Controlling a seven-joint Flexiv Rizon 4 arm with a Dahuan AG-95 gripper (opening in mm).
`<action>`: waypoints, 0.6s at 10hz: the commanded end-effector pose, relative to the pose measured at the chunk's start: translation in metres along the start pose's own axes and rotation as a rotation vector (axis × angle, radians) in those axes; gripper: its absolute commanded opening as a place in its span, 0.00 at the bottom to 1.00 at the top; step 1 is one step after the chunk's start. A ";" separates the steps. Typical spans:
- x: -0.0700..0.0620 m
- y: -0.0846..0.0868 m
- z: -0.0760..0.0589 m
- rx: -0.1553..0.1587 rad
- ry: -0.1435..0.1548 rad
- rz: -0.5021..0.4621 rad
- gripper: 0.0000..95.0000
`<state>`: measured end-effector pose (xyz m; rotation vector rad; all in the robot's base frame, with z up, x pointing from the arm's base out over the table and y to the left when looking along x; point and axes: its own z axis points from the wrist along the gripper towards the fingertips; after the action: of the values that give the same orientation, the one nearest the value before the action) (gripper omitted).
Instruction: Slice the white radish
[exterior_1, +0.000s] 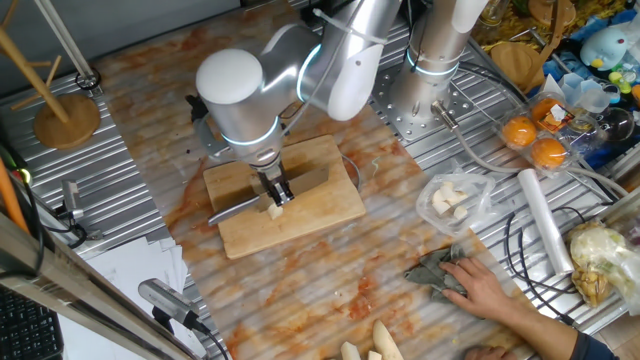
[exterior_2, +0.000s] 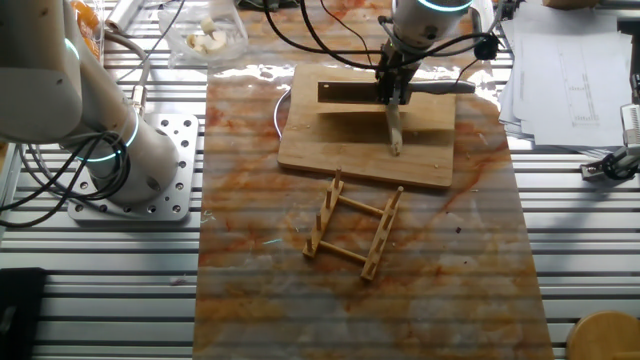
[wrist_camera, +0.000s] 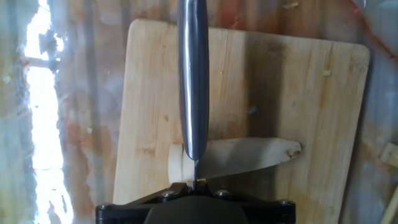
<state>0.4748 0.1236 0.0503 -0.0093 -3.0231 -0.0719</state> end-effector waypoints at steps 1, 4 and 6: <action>0.001 0.001 0.015 0.004 0.000 -0.013 0.00; 0.002 0.000 0.026 0.002 0.031 -0.024 0.00; 0.002 0.001 0.031 0.017 0.031 -0.026 0.00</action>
<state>0.4745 0.1247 0.0488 0.0323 -2.9888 -0.0422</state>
